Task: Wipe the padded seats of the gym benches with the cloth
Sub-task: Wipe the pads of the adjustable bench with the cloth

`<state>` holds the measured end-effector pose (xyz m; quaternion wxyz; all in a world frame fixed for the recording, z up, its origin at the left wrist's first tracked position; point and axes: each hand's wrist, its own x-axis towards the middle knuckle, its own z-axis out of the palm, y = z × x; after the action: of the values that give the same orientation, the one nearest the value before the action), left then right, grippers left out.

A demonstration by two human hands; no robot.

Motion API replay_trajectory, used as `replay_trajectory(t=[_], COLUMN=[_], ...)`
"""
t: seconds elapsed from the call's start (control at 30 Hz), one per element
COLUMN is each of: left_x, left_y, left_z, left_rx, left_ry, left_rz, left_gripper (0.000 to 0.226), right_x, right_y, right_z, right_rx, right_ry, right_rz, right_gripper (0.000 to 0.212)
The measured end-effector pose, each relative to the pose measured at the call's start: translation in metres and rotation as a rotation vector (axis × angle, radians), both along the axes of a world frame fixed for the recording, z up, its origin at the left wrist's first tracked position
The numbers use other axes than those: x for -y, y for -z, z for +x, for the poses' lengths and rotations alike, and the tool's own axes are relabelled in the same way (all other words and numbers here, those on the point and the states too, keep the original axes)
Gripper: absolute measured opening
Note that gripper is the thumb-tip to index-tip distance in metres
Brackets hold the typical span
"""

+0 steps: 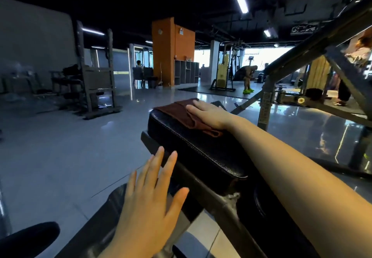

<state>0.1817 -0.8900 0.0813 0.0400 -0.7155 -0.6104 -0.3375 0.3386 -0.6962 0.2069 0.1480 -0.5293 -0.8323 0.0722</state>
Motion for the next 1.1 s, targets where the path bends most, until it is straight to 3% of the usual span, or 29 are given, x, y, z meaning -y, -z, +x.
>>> replay_trajectory(t=[0.13,0.3,0.43,0.7,0.83,0.97,1.03,1.1], left_x=[0.014,0.038,0.056,0.097,0.123,0.135,0.138,0.139], left_y=[0.003,0.025,0.037,0.061,0.075,0.090,0.095,0.096], left_z=[0.017,0.026,0.022,0.041,0.049,0.050,0.050,0.053], left_rx=[-0.025,-0.023,-0.071,-0.153,-0.181,-0.151,-0.169,-0.163], left_ry=[-0.021,-0.013,-0.041,-0.133,-0.157,-0.206,-0.180,-0.174], left_rz=[-0.033,0.010,0.081,0.116,0.089,0.036,0.036,0.042], left_gripper=[0.067,0.060,0.059,0.062,0.066,0.059,0.059,0.059], right_x=[0.032,0.100,0.146,0.234,0.218,0.182,0.167,0.163], right_y=[0.014,0.045,0.071,0.121,0.114,0.115,0.126,0.137], right_z=[0.053,0.113,0.116,0.103,0.130,0.162,0.186,0.211], right_rx=[-0.079,-0.175,-0.201,-0.041,-0.146,-0.302,-0.309,-0.282], right_ry=[0.019,0.048,0.053,-0.090,-0.125,0.044,0.136,0.213], right_rz=[-0.036,0.006,0.073,0.463,0.279,0.132,0.089,0.053], right_gripper=[0.070,0.098,0.103,0.074,0.078,0.082,0.071,0.078])
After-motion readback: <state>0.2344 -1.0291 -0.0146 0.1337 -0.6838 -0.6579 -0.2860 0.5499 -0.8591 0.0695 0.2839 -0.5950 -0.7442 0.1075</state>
